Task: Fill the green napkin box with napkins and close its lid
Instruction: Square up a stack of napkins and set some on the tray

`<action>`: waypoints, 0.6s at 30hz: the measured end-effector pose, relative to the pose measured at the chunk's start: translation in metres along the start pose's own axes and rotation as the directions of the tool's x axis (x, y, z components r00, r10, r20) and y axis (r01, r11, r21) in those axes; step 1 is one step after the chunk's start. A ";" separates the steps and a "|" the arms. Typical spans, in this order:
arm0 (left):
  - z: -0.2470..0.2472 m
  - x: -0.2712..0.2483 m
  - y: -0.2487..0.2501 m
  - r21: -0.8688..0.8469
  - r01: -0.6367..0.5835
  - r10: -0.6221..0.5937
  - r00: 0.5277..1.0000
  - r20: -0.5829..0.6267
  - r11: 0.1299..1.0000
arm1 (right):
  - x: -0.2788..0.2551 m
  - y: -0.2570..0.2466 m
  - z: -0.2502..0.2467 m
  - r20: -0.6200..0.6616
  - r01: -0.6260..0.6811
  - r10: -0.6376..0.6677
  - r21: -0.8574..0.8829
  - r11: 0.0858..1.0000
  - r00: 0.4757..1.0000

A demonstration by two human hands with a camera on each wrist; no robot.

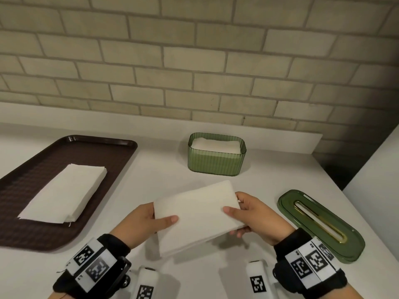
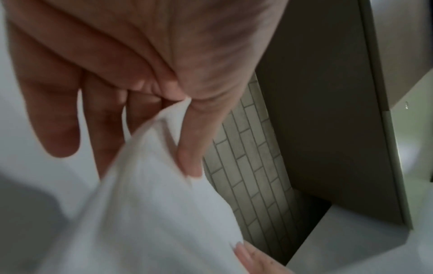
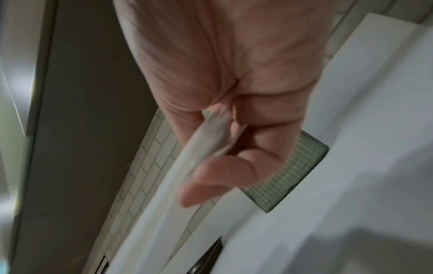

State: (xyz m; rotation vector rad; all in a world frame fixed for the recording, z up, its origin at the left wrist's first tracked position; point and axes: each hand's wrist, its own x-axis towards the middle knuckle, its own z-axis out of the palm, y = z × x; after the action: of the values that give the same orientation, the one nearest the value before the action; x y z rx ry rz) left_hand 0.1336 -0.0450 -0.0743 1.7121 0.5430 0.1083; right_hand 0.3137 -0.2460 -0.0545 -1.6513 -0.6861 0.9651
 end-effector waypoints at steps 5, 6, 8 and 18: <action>-0.015 0.007 0.020 0.129 -0.066 0.070 0.997 -0.021 0.989 | -0.003 -0.013 -0.009 0.027 0.060 -0.058 -0.096 0.994 0.998; -0.015 0.009 0.026 0.135 -0.067 0.065 0.998 0.023 0.989 | -0.002 -0.018 -0.010 0.042 0.073 -0.069 -0.124 0.990 0.997; -0.008 0.012 0.038 0.197 -0.084 0.059 0.990 0.129 0.977 | -0.001 -0.029 -0.011 0.086 0.104 -0.090 -0.183 0.978 0.992; 0.032 0.022 0.044 -0.132 -0.036 0.058 0.984 0.168 0.991 | 0.004 -0.040 0.004 -0.041 0.121 -0.117 0.121 0.985 0.992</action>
State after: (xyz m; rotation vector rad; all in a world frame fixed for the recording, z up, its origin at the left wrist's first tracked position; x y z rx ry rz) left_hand 0.1776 -0.0699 -0.0444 1.5913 0.3602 0.0286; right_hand 0.3134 -0.2293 -0.0181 -1.4977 -0.6812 0.8747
